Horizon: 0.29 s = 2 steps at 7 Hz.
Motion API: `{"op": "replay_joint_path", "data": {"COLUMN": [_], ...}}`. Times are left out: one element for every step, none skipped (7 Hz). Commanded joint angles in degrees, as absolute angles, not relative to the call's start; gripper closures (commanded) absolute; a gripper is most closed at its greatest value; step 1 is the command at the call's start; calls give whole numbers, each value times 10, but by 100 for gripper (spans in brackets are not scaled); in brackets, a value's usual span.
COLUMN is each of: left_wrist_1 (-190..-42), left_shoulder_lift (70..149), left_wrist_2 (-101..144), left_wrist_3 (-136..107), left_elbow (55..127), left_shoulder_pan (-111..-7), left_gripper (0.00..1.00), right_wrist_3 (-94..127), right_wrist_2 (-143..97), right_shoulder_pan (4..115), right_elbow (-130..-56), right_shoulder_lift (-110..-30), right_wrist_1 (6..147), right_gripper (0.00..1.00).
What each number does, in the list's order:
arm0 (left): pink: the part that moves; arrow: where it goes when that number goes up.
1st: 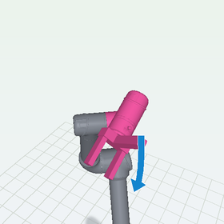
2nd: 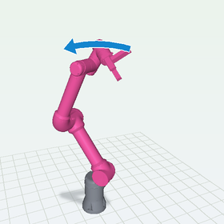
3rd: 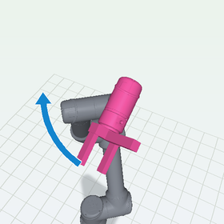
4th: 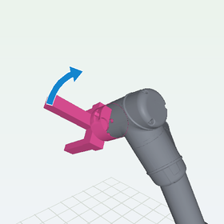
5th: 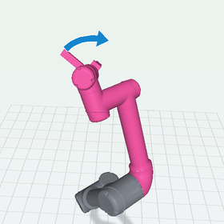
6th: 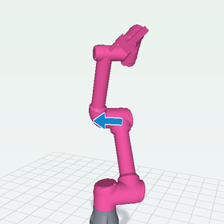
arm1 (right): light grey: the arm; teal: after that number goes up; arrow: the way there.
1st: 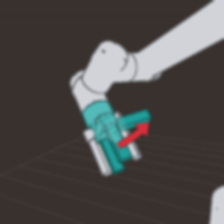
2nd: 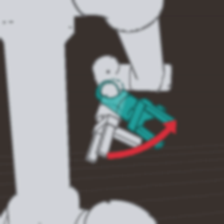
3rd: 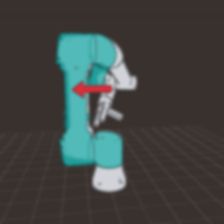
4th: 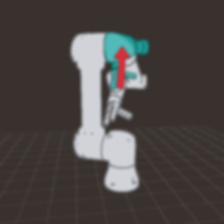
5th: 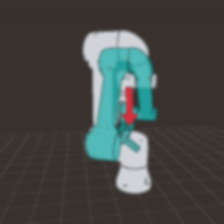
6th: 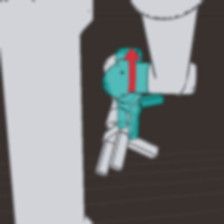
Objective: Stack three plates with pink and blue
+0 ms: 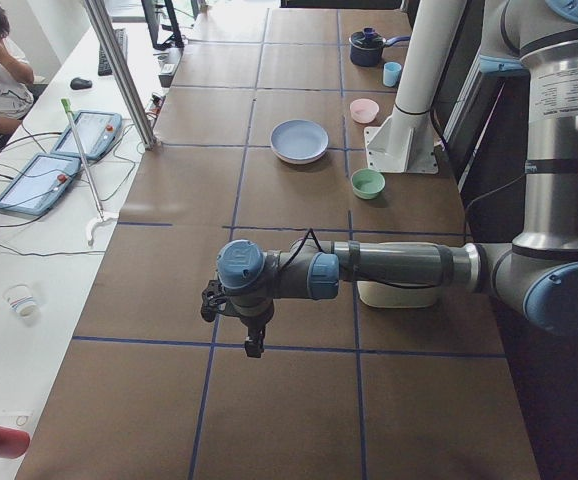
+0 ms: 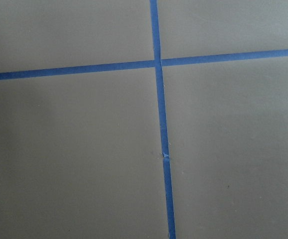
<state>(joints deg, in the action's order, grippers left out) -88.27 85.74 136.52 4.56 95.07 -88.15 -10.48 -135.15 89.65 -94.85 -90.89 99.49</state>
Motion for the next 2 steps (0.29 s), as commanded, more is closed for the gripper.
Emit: {"op": "replay_joint_path", "data": {"left_wrist_1": [-882, -882], "left_shoulder_lift": [857, 857], "left_wrist_2": [1364, 1365], "left_wrist_3": [46, 46], "left_elbow": [948, 949], "left_shoulder_pan": [-881, -881], "left_gripper": [0, 0], "right_wrist_3": [-75, -75], "right_wrist_2": [-1353, -1354], "right_shoulder_pan": [896, 896], "right_elbow": [-950, -950], "right_shoulder_lift": [-909, -909], "right_wrist_1": [995, 995], "right_gripper": [0, 0]}}
